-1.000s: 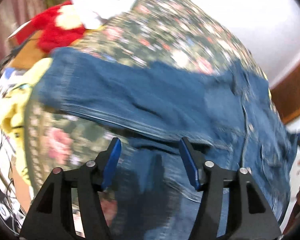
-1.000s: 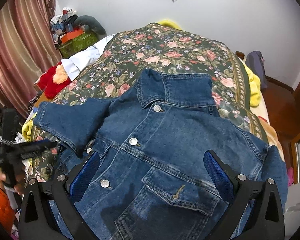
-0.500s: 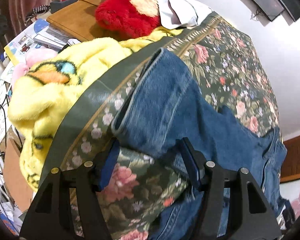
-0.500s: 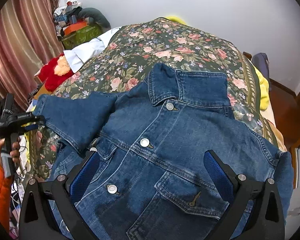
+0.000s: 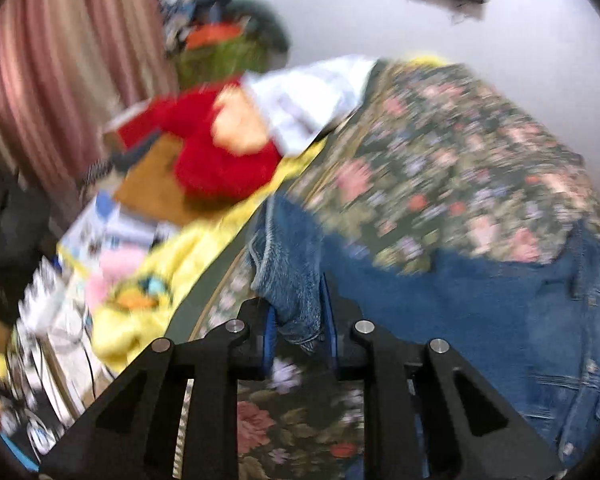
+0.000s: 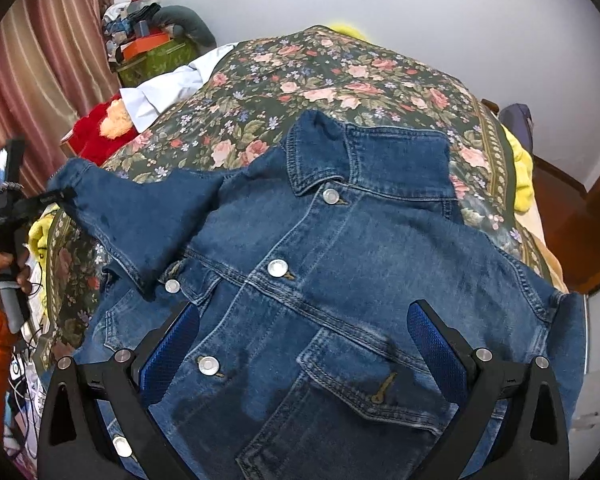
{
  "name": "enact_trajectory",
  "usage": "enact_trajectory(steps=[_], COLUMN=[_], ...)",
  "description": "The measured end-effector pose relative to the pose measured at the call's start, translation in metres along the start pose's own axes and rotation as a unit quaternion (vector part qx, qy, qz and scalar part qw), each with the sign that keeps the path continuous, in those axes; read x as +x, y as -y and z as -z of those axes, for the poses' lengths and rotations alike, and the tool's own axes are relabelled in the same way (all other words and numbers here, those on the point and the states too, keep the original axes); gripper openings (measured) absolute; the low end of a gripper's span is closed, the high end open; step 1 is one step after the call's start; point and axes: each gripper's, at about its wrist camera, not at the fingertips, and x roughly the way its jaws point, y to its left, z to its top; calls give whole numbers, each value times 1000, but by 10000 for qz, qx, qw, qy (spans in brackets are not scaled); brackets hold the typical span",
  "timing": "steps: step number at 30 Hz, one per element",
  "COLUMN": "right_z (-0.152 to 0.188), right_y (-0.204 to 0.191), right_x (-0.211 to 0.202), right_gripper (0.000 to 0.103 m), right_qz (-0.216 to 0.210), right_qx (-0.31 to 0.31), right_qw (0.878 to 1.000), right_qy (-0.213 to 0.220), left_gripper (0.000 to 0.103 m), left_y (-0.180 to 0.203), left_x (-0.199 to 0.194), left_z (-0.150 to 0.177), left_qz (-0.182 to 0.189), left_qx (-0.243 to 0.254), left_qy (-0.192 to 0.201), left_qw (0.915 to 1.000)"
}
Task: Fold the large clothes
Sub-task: 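Lift the held sleeve with the left gripper and fold it across the jacket front, then lay the sleeve flat on the jacket body and open the left gripper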
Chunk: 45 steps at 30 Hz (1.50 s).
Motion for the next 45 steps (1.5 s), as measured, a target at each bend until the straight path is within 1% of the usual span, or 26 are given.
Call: enact_trajectory(steps=[3, 6, 7, 8, 10, 11, 12, 15, 17, 18, 20, 22, 25, 27, 28, 30, 33, 36, 37, 38, 39, 40, 42, 43, 44, 45], right_z=[1, 2, 3, 3, 5, 6, 8, 13, 17, 20, 25, 30, 37, 40, 41, 42, 41, 37, 34, 32, 29, 25, 19, 15, 11, 8], right_y=[9, 21, 25, 30, 38, 42, 47, 61, 73, 77, 87, 97, 110, 115, 118, 121, 121, 119, 118, 116, 114, 112, 107, 104, 101, 98], right_x=[-4, -10, -12, -15, -20, -23, -27, -40, -50, -54, -61, -67, -73, -75, -75, -76, -73, -67, -65, -62, -58, -54, -47, -43, -39, -35], right_gripper=[103, 103, 103, 103, 103, 103, 103, 103, 103, 103, 103, 103, 103, 103, 103, 103, 103, 103, 103, 103, 103, 103, 103, 103, 103, 103], right_qz=[-1, -52, -68, -64, -45, -32, -1, 76, 136, 160, 227, 313, 376, 387, 387, 381, 341, 245, 179, 122, 58, 7, -92, -151, -243, -312], right_qx=[100, 273, 336, 396, 472, 494, 527, 625, 711, 746, 814, 889, 1000, 1054, 1075, 1105, 1127, 1155, 1173, 1183, 1192, 1198, 1205, 1218, 1252, 1275], right_qw=[9999, 9996, 9993, 9991, 9987, 9986, 9984, 9974, 9965, 9961, 9953, 9943, 9931, 9926, 9924, 9920, 9919, 9919, 9920, 9920, 9920, 9920, 9921, 9919, 9914, 9910], right_qy=[47, 96, 114, 129, 168, 194, 225, 338, 415, 438, 479, 496, 481, 468, 466, 471, 481, 459, 441, 430, 414, 393, 351, 322, 284, 258], left_gripper=[19, 19, 19, 19, 19, 17, 15, 14, 13, 13, 13, 12, 12, 12, 12, 12, 13, 15, 17, 19, 26, 36, 49, 50, 50, 50], left_y=[31, 68, 80, 97, 120, 132, 147, 190, 220, 231, 260, 278, 298, 304, 305, 302, 286, 259, 250, 238, 227, 217, 189, 177, 169, 155], left_x=[-40, -81, -92, -105, -121, -128, -134, -138, -138, -138, -134, -128, -123, -128, -131, -138, -151, -158, -159, -161, -161, -162, -160, -158, -156, -152], left_z=[-17, -29, -32, -34, -34, -33, -30, -19, -4, 3, 21, 33, 46, 59, 63, 65, 61, 47, 42, 36, 30, 26, 15, 10, 7, 2], left_qz=[208, 511, 630, 837, 1188, 1383, 1622, 2162, 2371, 2405, 2556, 2760, 3014, 3220, 3298, 3345, 3361, 3402, 3394, 3353, 3301, 3226, 2991, 2897, 2834, 2714], left_qx=[457, 894, 1005, 1154, 1344, 1437, 1540, 1814, 2071, 2178, 2441, 2546, 2643, 2756, 2841, 2943, 2946, 2770, 2728, 2675, 2624, 2569, 2394, 2302, 2246, 2155], left_qy=[502, 987, 1093, 1192, 1235, 1235, 1191, 930, 756, 721, 570, 265, -146, -396, -464, -417, -275, -240, -217, -159, -91, -12, 181, 233, 249, 250], left_qw=[9975, 9898, 9869, 9826, 9760, 9721, 9674, 9548, 9461, 9431, 9337, 9264, 9160, 9049, 8991, 8943, 8941, 8983, 9000, 9032, 9067, 9110, 9235, 9287, 9320, 9377])
